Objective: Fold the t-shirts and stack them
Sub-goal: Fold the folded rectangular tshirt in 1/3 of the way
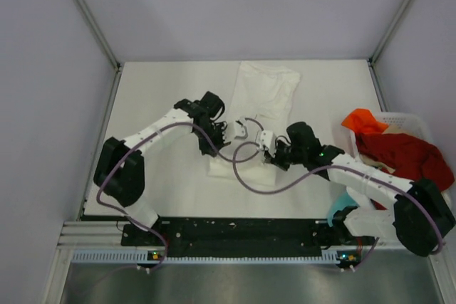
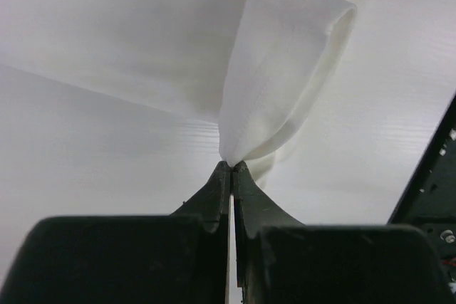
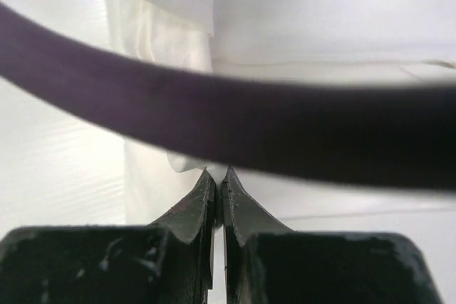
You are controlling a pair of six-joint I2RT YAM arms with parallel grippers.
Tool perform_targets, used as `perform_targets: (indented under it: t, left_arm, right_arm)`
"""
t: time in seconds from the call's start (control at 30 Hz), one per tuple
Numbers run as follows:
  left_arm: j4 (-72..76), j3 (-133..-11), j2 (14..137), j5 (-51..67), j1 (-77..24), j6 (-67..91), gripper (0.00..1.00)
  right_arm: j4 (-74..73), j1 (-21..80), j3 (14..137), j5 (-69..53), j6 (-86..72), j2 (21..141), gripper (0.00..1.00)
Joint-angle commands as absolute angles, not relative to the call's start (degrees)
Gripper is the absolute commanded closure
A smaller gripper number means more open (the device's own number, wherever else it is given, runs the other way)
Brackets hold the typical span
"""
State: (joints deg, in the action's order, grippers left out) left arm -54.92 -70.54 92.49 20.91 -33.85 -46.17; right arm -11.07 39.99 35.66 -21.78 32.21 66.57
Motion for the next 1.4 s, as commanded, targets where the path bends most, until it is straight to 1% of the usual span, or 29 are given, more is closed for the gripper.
perform_targets:
  t: [0.0,0.17,0.33,0.5,0.7,0.87,0.93,1.0,1.03,1.07,1.13,1.2,1.23,1.3,1.37]
  left_arm:
    - [-55.6,-83.6,101.0,19.3,-30.8,-40.6,1.0]
    - [-58.3,-97.3,111.5,18.1,-29.6,-38.3,1.0]
    - [-55.8,-109.4,120.0,13.9,-28.9,-36.6,1.0]
    - [-51.0,-112.9,124.4,10.0,-28.8,-35.7,1.0]
    - [-49.1,-114.7,127.8,10.3,-28.9,-35.9,1.0]
    - [-46.2,-115.0,129.4,7.8,-29.0,-35.3,1.0]
    - [-44.7,-115.5,129.8,5.8,-29.0,-34.5,0.99]
    - [-42.2,-115.6,130.3,3.4,-28.9,-33.2,0.82]
    - [-40.1,-115.7,130.5,1.8,-28.9,-32.4,0.71]
    - [-38.1,-115.8,130.7,0.5,-28.9,-31.8,0.63]
    - [-33.9,-117.2,131.4,-6.1,-28.7,-31.0,0.53]
    - [-34.6,-121.5,131.9,-8.6,-28.1,-30.1,0.46]
    - [-36.5,-123.5,131.7,-7.5,-27.6,-29.5,0.43]
    - [-38.9,-124.5,129.2,-1.6,-26.9,-28.9,0.41]
    - [-40.2,-119.6,123.9,7.2,-26.7,-32.1,0.41]
  right_arm:
    - [-3.8,30.5,41.0,-23.0,21.2,72.6,1.0]
    - [5.7,23.4,43.0,-23.3,15.7,79.6,1.0]
    - [0.4,19.4,51.9,-23.3,11.5,88.1,1.0]
    - [-3.4,16.4,56.4,-22.9,6.6,92.6,1.0]
    - [-11.1,14.8,61.4,-21.9,0.4,98.9,1.0]
    - [-12.0,14.3,63.4,-20.8,-2.5,101.2,1.0]
    - [-13.3,13.5,64.7,-16.7,-7.1,102.5,0.9]
    - [-16.3,12.5,67.3,-10.7,-9.3,104.6,0.77]
    - [-17.0,12.0,68.6,-8.5,-8.7,105.9,0.74]
    - [-17.7,11.3,69.8,-6.5,-8.8,106.9,0.73]
    - [-17.7,9.7,71.7,-5.6,-9.0,107.7,0.72]
    - [-17.7,9.1,72.9,-4.1,-7.4,106.6,0.69]
    - [-17.7,9.1,72.8,-4.0,-5.4,104.7,0.68]
    - [-16.6,9.4,70.5,-5.5,-1.1,100.4,0.65]
    - [-14.1,10.7,64.6,-7.8,5.5,94.4,0.62]
